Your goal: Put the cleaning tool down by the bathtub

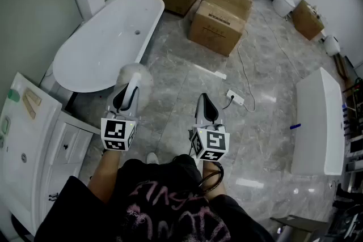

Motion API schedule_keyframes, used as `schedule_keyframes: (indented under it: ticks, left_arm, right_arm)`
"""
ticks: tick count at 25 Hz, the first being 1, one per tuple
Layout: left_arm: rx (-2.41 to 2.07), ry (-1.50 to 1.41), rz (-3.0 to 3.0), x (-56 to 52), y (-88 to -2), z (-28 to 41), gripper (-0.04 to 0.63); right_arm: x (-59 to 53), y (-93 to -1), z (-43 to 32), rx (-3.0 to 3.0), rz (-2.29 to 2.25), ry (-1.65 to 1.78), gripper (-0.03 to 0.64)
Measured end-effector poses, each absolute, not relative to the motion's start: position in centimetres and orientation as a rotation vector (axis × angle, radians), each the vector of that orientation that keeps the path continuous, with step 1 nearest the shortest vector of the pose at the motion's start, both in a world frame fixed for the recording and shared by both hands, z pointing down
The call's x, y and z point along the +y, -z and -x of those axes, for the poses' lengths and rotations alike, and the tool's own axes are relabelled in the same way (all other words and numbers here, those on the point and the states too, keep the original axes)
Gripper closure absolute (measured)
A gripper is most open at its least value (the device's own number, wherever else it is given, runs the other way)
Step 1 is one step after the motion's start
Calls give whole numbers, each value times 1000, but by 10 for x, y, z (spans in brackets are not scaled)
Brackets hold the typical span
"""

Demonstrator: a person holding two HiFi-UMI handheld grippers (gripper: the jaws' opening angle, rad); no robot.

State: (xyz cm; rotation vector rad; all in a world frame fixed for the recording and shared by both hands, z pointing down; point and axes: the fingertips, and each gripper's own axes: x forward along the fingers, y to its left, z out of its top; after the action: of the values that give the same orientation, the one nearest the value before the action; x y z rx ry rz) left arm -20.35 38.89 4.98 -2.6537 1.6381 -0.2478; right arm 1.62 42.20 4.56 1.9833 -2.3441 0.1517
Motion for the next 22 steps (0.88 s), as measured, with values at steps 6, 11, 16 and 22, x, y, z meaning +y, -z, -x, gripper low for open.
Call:
schedule_keyframes:
  ticks: [6, 11, 16, 22]
  left_arm:
    - [1630, 261, 2663, 385, -56, 205, 514]
    - [1627, 258, 2670, 384, -58, 209, 514]
    - [1646, 252, 2678, 382, -62, 218, 514]
    - [1653, 243, 2704, 382, -67, 225, 513]
  right_arm:
    - [417, -48, -13, -2338, -1986, -134, 606]
    - [416, -48, -8, -2329, -1976, -128, 606]
    - [415, -48, 1, -2350, -1952, -100, 604]
    - [417, -54, 8, -2328, -1922, -86, 603]
